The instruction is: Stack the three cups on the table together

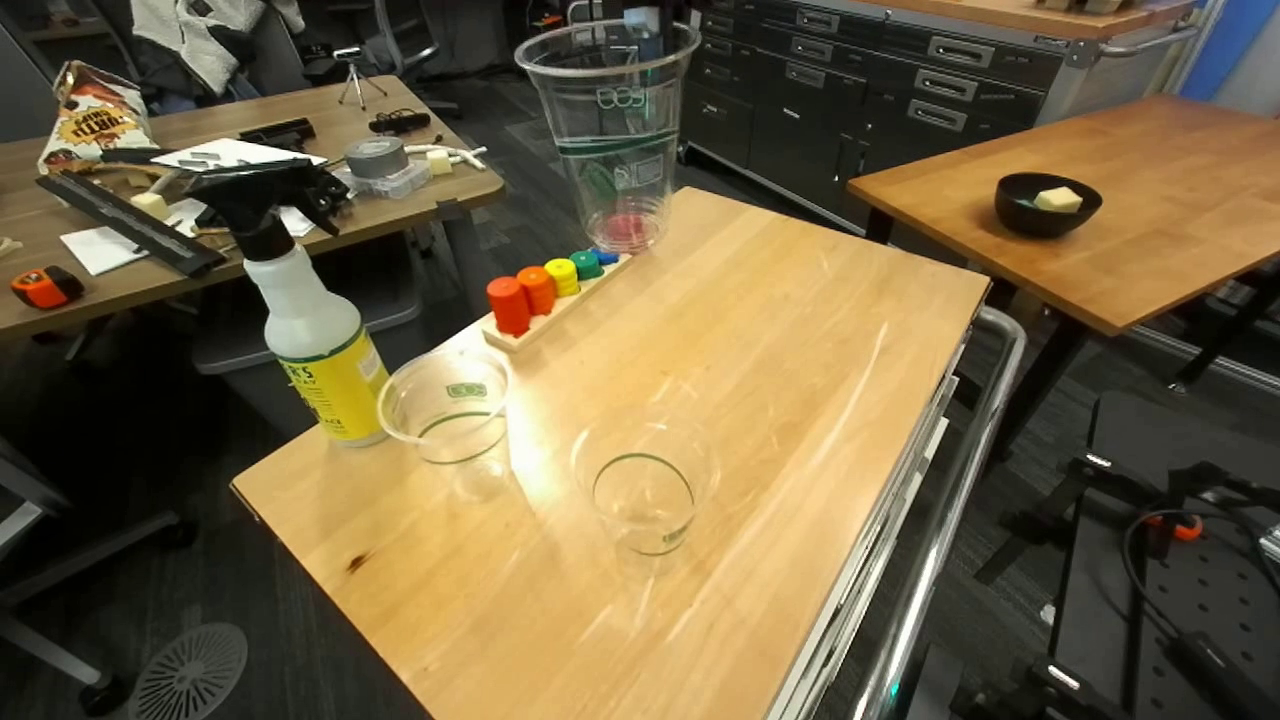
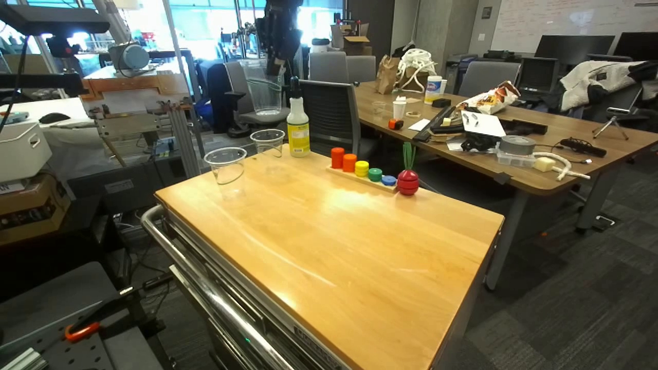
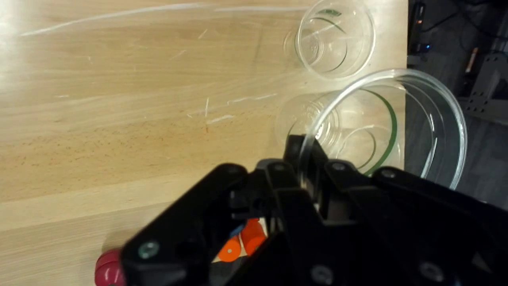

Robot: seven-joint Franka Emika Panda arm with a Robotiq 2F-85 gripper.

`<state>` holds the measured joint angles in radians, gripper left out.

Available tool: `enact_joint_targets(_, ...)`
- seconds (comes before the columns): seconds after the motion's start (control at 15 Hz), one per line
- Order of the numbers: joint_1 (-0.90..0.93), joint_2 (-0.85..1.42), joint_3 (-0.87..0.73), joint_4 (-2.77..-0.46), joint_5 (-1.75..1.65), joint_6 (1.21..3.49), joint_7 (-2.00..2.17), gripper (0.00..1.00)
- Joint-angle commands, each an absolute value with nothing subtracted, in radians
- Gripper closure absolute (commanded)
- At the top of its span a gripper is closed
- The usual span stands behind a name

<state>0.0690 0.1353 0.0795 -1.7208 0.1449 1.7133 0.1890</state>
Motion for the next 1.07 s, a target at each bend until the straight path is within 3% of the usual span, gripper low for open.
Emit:
enact_joint_targets(0.0, 0.086, 0.037, 0.094, -1.879, 0.18, 1.791, 0.121, 0.99)
enact_joint_targets(0.33, 0.102, 0.014, 0.116, -1.989, 0.239, 1.836, 0.027, 0.99)
enact_joint_targets(1.0, 0.102, 0.124, 0.125, -1.988, 0.31, 1.89, -0.12, 0.99)
